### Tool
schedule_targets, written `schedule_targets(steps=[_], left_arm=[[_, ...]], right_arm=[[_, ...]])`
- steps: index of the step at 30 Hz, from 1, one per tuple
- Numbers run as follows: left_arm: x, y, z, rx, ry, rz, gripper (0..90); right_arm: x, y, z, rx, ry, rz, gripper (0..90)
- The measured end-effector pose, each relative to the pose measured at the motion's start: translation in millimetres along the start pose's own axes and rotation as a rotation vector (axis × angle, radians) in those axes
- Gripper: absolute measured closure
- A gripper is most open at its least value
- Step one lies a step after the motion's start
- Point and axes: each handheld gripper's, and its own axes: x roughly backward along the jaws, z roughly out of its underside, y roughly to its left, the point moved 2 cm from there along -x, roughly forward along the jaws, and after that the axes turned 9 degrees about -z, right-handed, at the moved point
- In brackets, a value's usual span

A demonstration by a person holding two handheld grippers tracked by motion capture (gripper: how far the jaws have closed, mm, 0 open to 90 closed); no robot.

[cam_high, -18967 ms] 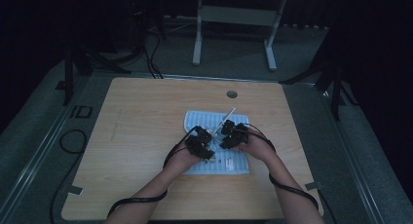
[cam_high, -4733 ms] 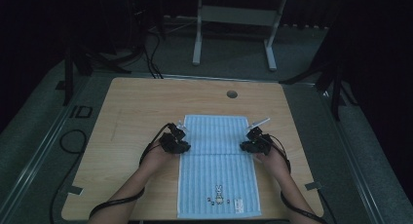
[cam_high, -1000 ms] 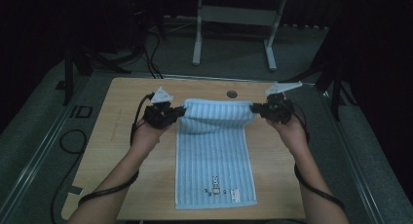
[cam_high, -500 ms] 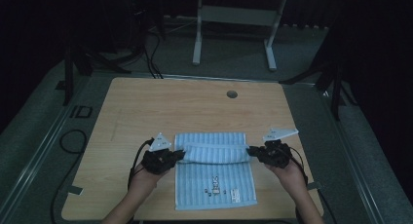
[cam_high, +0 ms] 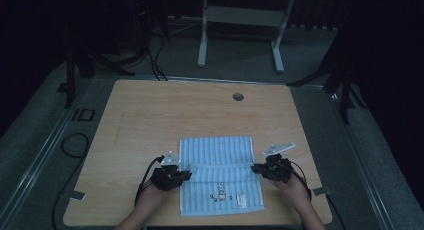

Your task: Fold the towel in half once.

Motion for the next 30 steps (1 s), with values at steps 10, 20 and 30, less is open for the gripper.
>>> schedule_targets(steps=[10,20,30], left_arm=[[63.0,-27.7,-5.2,-0.073,-0.100,0.116,80.8],[80.7,-50.6,41.8,-0.177,0.086,0.173,43.5],[40.2,-24.3,18.3,-0.228,0.134,0.144,48.9]], right_arm=[[62.0,36.8,-3.7,0.114,-0.132,-0.008,83.4],[63.5,46.0,70.2,-0.064,-0.085,-0.092,55.9],[43.3,45.5,52.4,-0.034,-0.087,-0.134,57.9]])
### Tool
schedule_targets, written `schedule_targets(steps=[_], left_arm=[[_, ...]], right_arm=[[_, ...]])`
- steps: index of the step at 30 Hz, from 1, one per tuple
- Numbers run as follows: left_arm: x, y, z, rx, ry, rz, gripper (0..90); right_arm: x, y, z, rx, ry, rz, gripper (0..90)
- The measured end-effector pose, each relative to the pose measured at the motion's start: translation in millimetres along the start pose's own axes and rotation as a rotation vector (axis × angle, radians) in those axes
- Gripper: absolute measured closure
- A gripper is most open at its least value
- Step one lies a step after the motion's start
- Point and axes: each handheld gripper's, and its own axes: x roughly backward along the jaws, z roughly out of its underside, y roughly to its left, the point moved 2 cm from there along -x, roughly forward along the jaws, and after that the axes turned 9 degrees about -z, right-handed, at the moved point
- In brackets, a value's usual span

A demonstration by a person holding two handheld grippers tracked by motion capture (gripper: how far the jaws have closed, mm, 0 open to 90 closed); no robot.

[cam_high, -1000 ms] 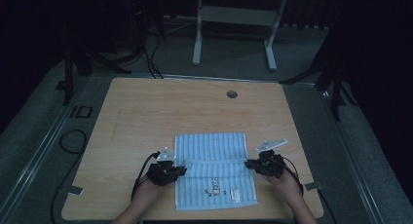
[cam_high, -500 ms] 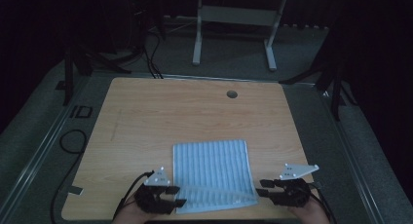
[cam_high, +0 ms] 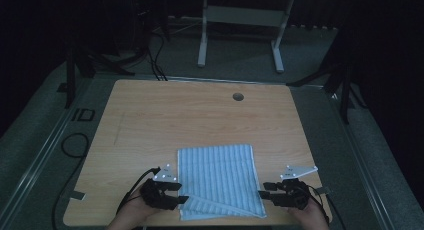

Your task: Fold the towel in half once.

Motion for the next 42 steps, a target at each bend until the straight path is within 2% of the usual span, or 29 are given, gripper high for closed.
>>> schedule_targets(steps=[3,5,6,7,8,10,11,14,15,16,17,18,19,21,23,27,30,32,33,35,38,42], left_arm=[[-14.5,-6.0,-0.9,-0.031,0.060,0.015,50.6],[-20.0,-13.7,1.8,-0.060,0.082,-0.010,50.5],[-20.7,-16.7,2.9,-0.068,0.074,-0.024,50.6],[-20.5,-19.4,3.6,-0.078,0.067,-0.057,53.9],[-19.5,-20.3,3.8,-0.088,0.068,-0.064,62.9],[-14.7,-20.0,2.5,-0.061,0.038,-0.072,76.9],[-8.4,-20.2,0.5,-0.048,0.010,-0.079,79.1],[9.8,-25.2,-2.8,-0.039,-0.044,-0.037,80.4],[14.1,-28.4,-2.4,-0.036,-0.045,-0.013,79.1],[14.1,-28.4,-2.4,-0.036,-0.045,-0.013,73.1],[18.9,-35.4,0.6,-0.044,-0.019,0.068,73.1],[20.3,-40.4,3.6,-0.059,0.005,0.116,65.8],[21.4,-44.9,6.8,-0.073,0.021,0.134,60.4],[23.4,-48.0,11.7,-0.085,0.041,0.115,54.8],[27.2,-42.7,13.8,-0.055,0.023,0.101,52.3],[32.0,-22.7,11.4,0.015,-0.035,0.022,52.2],[31.1,-7.1,6.2,0.039,-0.062,-0.048,50.5],[29.4,3.4,2.2,0.041,-0.091,-0.095,50.0],[27.8,9.2,0.2,0.058,-0.095,-0.106,49.4],[23.5,22.1,-2.8,0.065,-0.098,-0.144,46.8],[16.7,39.8,-5.0,0.094,-0.095,-0.171,46.8],[10.2,55.5,-5.4,0.124,-0.085,-0.203,45.7]], right_arm=[[-0.7,-0.6,-2.0,0.005,0.000,0.002,58.3],[-0.5,-2.6,-2.7,0.000,0.001,0.011,58.3],[-0.3,-3.4,-2.8,-0.001,-0.004,0.014,58.4],[-0.2,-4.2,-2.8,0.000,-0.008,0.015,58.4],[-0.1,-4.7,-2.8,0.000,-0.012,0.021,58.9],[-0.4,-4.9,-2.8,-0.006,-0.012,0.020,59.3],[-0.5,-4.6,-2.7,-0.003,-0.011,0.021,59.4],[1.4,-2.6,-2.2,0.006,-0.012,0.028,59.7],[2.5,-2.4,-2.0,0.001,-0.014,0.025,59.7],[2.5,-2.4,-2.0,0.001,-0.014,0.025,59.7],[3.6,-2.6,-1.9,0.002,-0.018,0.030,59.7],[4.6,-3.6,-1.7,-0.004,-0.019,0.024,59.7],[4.9,-3.6,-1.4,-0.003,-0.017,0.024,59.7],[5.0,-3.8,-1.1,-0.003,-0.013,0.025,59.4],[5.2,-4.3,-1.4,-0.004,-0.013,0.026,58.9],[6.0,-5.2,-3.6,0.000,-0.014,0.031,58.0],[5.9,-7.0,-7.4,0.010,-0.009,0.040,57.3],[5.1,-10.1,-11.1,0.011,-0.004,0.047,57.1],[4.7,-11.8,-12.9,0.014,-0.003,0.050,56.8],[3.7,-17.3,-18.8,0.024,-0.005,0.054,55.4],[3.4,-22.5,-23.5,0.029,-0.006,0.070,54.6],[3.2,-35.4,-33.2,0.022,-0.004,0.084,53.3]])
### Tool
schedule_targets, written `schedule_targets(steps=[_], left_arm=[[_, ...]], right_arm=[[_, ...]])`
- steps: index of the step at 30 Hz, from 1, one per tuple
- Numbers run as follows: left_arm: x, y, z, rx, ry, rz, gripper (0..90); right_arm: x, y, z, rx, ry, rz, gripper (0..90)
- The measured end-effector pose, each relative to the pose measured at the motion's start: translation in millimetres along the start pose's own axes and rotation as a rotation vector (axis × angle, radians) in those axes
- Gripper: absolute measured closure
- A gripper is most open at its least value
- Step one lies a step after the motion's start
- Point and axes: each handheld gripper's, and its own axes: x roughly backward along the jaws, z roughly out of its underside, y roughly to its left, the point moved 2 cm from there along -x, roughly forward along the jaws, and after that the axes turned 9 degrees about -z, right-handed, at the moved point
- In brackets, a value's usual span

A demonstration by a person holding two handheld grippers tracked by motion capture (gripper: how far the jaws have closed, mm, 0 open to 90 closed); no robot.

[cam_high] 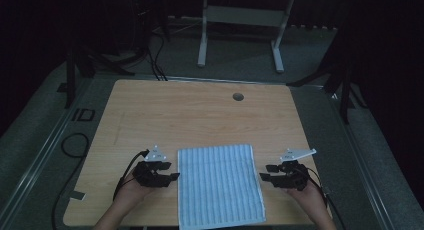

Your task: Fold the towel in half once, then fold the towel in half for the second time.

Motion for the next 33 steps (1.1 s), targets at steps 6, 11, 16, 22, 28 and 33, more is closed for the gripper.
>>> schedule_targets(steps=[6,11,16,22,28,33], left_arm=[[-4.8,9.9,-8.2,-0.003,0.001,-0.015,43.9],[-12.2,19.4,-19.4,-0.005,0.007,-0.027,40.3],[-21.4,32.8,-31.5,0.044,0.001,-0.007,40.3],[-36.6,39.9,-44.4,0.058,0.025,0.022,40.4],[-52.7,43.7,-47.4,0.071,0.045,0.039,42.2],[-60.8,48.3,-47.7,0.079,0.067,0.029,48.5]], right_arm=[[-5.0,-14.8,-15.4,0.014,0.002,0.019,49.0],[-13.5,-33.0,-30.2,0.008,0.026,0.040,48.5],[-19.4,-49.6,-47.0,-0.006,0.028,0.053,48.5],[-32.3,-61.8,-66.0,-0.030,0.036,0.031,47.7],[-54.2,-73.5,-74.5,-0.049,0.071,0.028,47.7],[-73.9,-79.8,-75.2,-0.056,0.125,0.024,48.5]])
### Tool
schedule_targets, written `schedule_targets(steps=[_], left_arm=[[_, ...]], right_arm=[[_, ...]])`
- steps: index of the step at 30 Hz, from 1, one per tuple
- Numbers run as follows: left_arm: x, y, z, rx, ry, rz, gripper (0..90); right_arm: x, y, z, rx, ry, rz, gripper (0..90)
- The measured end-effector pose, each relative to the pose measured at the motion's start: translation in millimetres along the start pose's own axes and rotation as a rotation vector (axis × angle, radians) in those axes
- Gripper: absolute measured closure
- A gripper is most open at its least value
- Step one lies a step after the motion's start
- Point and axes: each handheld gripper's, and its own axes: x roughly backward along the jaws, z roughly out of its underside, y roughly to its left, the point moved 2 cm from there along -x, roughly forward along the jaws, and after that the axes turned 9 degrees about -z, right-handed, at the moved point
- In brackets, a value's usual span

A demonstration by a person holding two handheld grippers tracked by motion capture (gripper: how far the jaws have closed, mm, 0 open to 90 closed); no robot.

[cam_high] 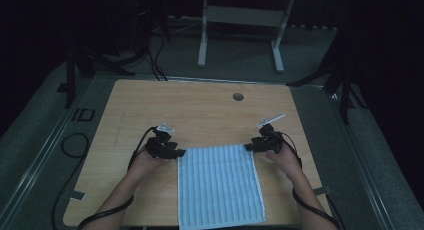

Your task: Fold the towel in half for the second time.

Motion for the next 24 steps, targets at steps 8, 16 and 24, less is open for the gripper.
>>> schedule_targets(steps=[8,16,24], left_arm=[[-11.5,-7.5,5.2,-0.051,0.064,0.001,67.4],[-12.9,-5.2,-5.1,-0.016,0.012,-0.008,85.5],[-16.1,12.4,-35.1,0.026,-0.048,-0.043,86.6]], right_arm=[[-18.0,-1.6,2.5,0.012,0.063,0.006,70.1],[-12.2,0.0,-5.5,0.039,0.046,0.040,85.0],[-6.5,-18.0,-24.4,-0.008,0.004,0.048,84.9]])
